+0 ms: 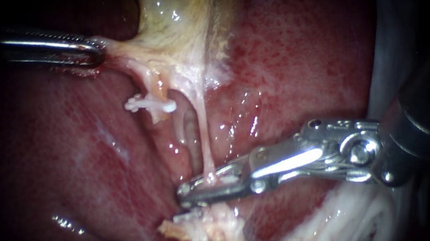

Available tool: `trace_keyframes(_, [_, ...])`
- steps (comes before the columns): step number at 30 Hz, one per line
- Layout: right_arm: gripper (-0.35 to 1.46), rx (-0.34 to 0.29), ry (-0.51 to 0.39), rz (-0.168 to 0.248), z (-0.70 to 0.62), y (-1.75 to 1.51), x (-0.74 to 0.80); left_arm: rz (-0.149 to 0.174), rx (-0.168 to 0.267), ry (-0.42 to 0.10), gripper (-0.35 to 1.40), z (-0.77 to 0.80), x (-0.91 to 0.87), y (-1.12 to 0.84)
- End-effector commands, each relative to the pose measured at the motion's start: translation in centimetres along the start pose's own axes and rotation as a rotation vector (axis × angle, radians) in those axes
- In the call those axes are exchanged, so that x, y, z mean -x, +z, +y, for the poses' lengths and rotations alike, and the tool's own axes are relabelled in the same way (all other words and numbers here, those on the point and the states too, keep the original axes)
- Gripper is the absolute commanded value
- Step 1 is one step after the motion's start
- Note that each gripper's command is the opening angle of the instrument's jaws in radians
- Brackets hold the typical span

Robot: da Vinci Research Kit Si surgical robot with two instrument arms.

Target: Going back first clip right tube

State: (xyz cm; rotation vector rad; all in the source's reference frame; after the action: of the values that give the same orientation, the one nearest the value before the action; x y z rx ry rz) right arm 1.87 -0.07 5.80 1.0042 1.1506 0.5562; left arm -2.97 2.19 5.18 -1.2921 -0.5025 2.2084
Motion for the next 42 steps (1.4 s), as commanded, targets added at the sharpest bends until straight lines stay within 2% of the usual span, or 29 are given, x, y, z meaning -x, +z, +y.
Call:
trace_keyframes(1, [-0.07,0.001,-0.031,-0.001,0.01,0.00,0.01,0.000,0.001,0.000,-0.35,0.00,0.00,-0.01])
trace_keyframes(3, [0.28,0.039,-0.086,0.014,0.03,0.01,0.04,0.000,0.002,0.000,-0.35,-0.01,-0.01,-0.02])
trace_keyframes(5, [0.43,0.083,-0.123,0.027,0.07,0.02,0.06,-0.001,0.004,-0.001,-0.35,-0.02,-0.02,-0.04])
trace_keyframes(11, [0.48,0.146,-0.212,0.004,0.26,-0.05,0.14,-0.001,0.006,-0.001,-0.35,-0.02,-0.03,-0.07])
trace_keyframes(16, [0.49,0.167,-0.246,-0.002,0.39,-0.17,0.21,-0.001,0.006,-0.001,-0.35,-0.02,-0.03,-0.08])
trace_keyframes(19, [0.49,0.169,-0.252,-0.005,0.43,-0.23,0.24,-0.001,0.006,-0.001,-0.35,-0.03,-0.03,-0.08])
trace_keyframes(22, [0.49,0.181,-0.277,-0.020,0.41,-0.30,0.27,-0.001,0.007,-0.001,-0.35,-0.03,-0.03,-0.09])
trace_keyframes(30, [0.49,0.282,-0.505,-0.098,0.24,-0.71,0.39,-0.001,0.008,-0.001,-0.35,-0.03,-0.03,-0.10])
trace_keyframes(32, [0.49,0.304,-0.565,-0.115,0.17,-0.85,0.36,-0.001,0.008,-0.001,-0.35,-0.03,-0.03,-0.10])
trace_keyframes(36, [0.49,0.330,-0.624,-0.128,0.07,-1.10,0.24,-0.001,0.008,-0.001,-0.35,-0.03,-0.03,-0.10])
trace_keyframes(42, [0.50,0.344,-0.673,-0.139,0.00,-1.28,0.20,-0.001,0.005,0.000,-0.35,-0.02,-0.01,-0.07])
